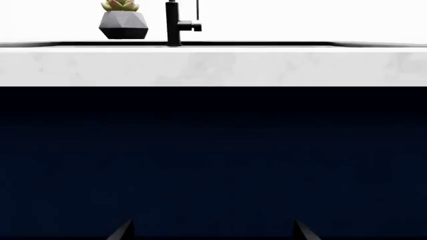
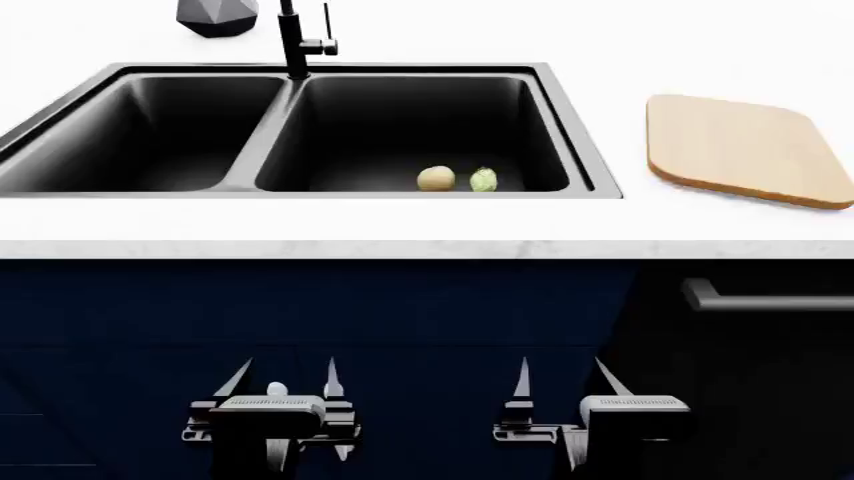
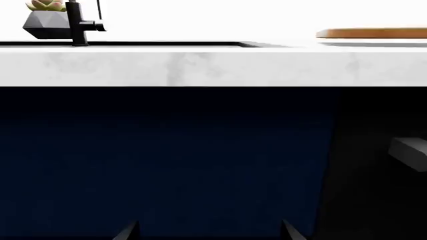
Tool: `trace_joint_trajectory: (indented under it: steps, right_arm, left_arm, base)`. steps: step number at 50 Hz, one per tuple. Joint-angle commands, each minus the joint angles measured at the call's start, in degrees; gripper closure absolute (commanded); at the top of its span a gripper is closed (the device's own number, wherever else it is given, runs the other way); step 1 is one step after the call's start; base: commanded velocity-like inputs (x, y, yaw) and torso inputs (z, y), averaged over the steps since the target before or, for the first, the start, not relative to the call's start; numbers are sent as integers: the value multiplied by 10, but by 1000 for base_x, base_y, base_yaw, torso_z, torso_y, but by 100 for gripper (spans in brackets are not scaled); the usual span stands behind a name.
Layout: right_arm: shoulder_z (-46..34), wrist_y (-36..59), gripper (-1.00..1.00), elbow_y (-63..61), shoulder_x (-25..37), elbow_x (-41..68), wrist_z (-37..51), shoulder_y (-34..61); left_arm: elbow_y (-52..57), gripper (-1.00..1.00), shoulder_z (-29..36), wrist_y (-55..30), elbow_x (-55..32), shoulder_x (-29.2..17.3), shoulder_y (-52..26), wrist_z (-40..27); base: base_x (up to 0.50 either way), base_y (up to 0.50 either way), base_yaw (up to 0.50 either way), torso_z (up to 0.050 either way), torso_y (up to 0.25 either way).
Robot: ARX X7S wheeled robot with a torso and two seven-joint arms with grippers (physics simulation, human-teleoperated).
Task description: Pick the vegetables from the sink and place them on the cutting board.
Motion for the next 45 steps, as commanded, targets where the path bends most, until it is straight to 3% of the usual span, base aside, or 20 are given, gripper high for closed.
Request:
trace_joint_trajectory:
  steps: [1,9,12,17,21,31,35,39,45]
  right_arm:
    - [-14,0,-100,3,9,9,9,4]
    - [-42,-4,-100,13,23,40,1,25]
    - [-45,38,-100,-58,32,56,-1,23]
    - [-39,183,-100,-270,59,71,14,49]
    - [-35,297,-100,-366,74,85,23,109]
    - [-26,563,-100,-471,102,128,30,310]
    - [-31,650,-100,-452,102,145,25,410]
    - [-43,655,-100,-313,101,146,6,509]
    - [-44,578,-100,-32,85,128,-9,626]
  left_arm:
    - [8,-100,9,1,-5,-9,10,-17]
    - [44,-100,7,15,-19,-22,42,-64]
    - [62,-100,13,16,-35,-34,40,-51]
    - [218,-100,21,-102,-59,-46,5,-50]
    - [326,-100,14,-214,-82,-51,-63,-66]
    - [402,-100,10,-402,-108,-78,-219,-89]
    - [379,-100,25,-477,-115,-84,-310,-89]
    - [275,-100,22,-547,-140,-64,-436,-80]
    - [5,-100,56,-497,-118,-44,-580,-70]
  base:
    - [0,0,0,0,0]
    - [0,0,0,0,0]
    - [0,0,0,17,0]
    - [0,0,0,50,0]
    - [0,0,0,50,0]
    - [0,0,0,50,0]
    - [0,0,0,50,0]
    - [0,0,0,50,0]
    - [117,0,0,50,0]
